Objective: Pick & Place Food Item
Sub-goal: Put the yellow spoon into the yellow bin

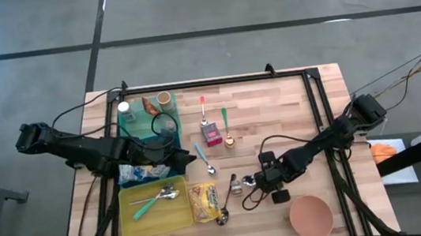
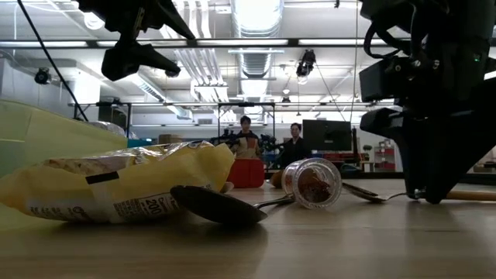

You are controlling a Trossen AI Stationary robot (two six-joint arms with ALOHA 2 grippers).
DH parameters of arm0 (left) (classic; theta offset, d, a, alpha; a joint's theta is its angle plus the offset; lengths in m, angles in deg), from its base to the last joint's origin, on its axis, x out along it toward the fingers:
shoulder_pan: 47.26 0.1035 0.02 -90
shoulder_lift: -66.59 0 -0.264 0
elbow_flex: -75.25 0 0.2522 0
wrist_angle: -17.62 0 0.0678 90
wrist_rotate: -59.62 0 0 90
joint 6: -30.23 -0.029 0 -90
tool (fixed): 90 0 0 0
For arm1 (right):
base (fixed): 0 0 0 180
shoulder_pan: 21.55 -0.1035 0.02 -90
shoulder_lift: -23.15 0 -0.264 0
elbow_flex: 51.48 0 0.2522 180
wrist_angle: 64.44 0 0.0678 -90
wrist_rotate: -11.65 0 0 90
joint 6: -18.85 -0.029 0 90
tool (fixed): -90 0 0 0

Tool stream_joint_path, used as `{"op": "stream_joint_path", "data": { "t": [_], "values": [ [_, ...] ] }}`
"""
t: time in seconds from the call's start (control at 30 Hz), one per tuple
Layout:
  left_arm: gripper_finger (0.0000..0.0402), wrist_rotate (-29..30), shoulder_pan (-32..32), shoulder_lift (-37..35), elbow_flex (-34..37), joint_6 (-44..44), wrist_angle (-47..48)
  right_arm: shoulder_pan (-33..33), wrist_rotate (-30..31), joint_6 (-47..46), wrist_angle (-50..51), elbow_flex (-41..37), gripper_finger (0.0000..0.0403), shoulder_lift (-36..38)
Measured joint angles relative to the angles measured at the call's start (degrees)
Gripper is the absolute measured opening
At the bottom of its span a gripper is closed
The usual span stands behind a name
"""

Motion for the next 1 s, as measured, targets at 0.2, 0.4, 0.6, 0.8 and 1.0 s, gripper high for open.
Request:
{"op": "stream_joint_path", "data": {
  "t": [0.2,0.4,0.6,0.8,1.0],
  "values": [
    [0.0256,0.0,0.0,0.0,0.0,0.0,1.2,0.0,-0.2,-0.8,-0.1,0.0,0.0031,-0.3],
    [0.0256,0.0,0.0,0.0,0.0,0.0,1.7,0.1,0.2,-3.5,0.2,-0.4,0.0031,1.6],
    [0.0255,0.0,0.0,0.0,0.0,0.0,1.7,0.1,0.3,-5.5,0.0,-0.4,0.0031,7.8],
    [0.0255,0.0,0.0,0.0,0.0,-0.1,1.6,0.1,0.8,-9.4,-0.7,-0.4,0.0031,14.9],
    [0.0255,0.3,0.0,0.0,0.0,-0.2,0.3,0.3,5.1,-13.8,-4.5,-0.4,0.0031,21.6]
  ]
}}
